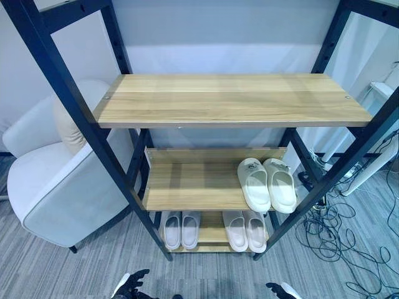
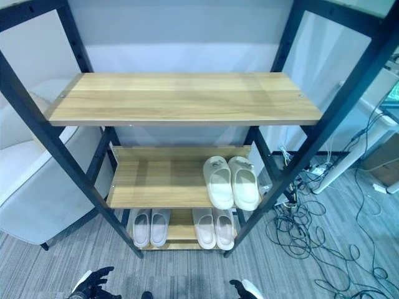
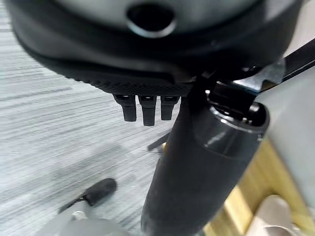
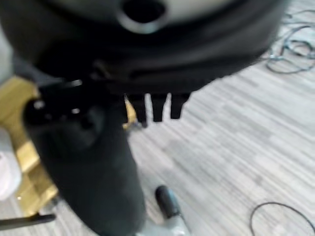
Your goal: Arrange the slippers neatly on the shoe rack.
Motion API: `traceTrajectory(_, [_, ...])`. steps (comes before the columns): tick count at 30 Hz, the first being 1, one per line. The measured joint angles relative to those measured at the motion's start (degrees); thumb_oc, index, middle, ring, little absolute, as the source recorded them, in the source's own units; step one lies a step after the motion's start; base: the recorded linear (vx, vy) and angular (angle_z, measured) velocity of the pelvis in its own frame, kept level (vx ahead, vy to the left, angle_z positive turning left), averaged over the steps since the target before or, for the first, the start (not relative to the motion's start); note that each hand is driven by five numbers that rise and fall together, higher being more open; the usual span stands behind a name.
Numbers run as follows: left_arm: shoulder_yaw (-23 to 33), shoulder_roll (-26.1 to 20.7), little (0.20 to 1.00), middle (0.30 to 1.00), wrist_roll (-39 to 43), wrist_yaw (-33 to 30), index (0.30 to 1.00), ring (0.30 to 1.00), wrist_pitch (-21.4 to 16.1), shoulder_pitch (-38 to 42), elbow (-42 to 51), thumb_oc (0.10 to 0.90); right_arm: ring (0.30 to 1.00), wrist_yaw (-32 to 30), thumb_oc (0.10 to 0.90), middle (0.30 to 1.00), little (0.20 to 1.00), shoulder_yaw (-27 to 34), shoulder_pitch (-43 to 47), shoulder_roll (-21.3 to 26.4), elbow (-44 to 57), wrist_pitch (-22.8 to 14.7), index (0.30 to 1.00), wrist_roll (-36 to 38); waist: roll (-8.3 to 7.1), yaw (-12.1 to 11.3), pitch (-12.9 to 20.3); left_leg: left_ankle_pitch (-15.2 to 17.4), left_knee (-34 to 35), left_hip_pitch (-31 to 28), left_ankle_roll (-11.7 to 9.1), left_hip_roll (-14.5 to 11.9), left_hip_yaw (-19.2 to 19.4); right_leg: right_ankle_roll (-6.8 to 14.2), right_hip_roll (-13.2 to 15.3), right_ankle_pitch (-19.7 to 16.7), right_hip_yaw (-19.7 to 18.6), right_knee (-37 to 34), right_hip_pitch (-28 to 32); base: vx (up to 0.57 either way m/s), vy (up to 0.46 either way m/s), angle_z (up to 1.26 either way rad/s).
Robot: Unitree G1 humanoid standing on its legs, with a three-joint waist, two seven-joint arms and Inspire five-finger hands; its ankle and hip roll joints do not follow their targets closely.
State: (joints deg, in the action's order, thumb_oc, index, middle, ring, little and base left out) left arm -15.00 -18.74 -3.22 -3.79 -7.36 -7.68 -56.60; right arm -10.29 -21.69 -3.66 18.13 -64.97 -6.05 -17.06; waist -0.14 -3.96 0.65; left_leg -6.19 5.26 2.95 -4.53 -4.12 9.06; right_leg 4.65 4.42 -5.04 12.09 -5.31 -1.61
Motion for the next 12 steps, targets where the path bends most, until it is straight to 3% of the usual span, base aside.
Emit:
traceTrajectory(3, [0.1,1.4,0.9,0.9,-1.5,-1.8,0.9,0.9,0.3,2.5,-6.0,0.8,0.9,-0.1,0.8,0.9,0.9,0.2,0.7,-0.7,-1.9,0.1,0.9,0.2,-0.31,0.7,0.4,0.0,0.0,0.0,0.0,-0.1,0.1,0.0,-0.1,0.0,-0.1,0.0,-0.1,0.0,0.0,0.0])
traceTrajectory(12, [0.5,2.1,0.9,0.9,-3.9,-3.3,0.9,0.9,0.4,4.3,-9.4,0.8,0.9,-0.1,0.8,0.9,0.9,0.8,1.1,-0.9,-2.9,0.4,0.9,0.5,-0.24,1.4,0.5,0.1,0.0,-0.2,0.2,-0.1,0.2,-0.1,-0.1,0.0,-0.2,0.0,0.1,0.0,0.002,0.0])
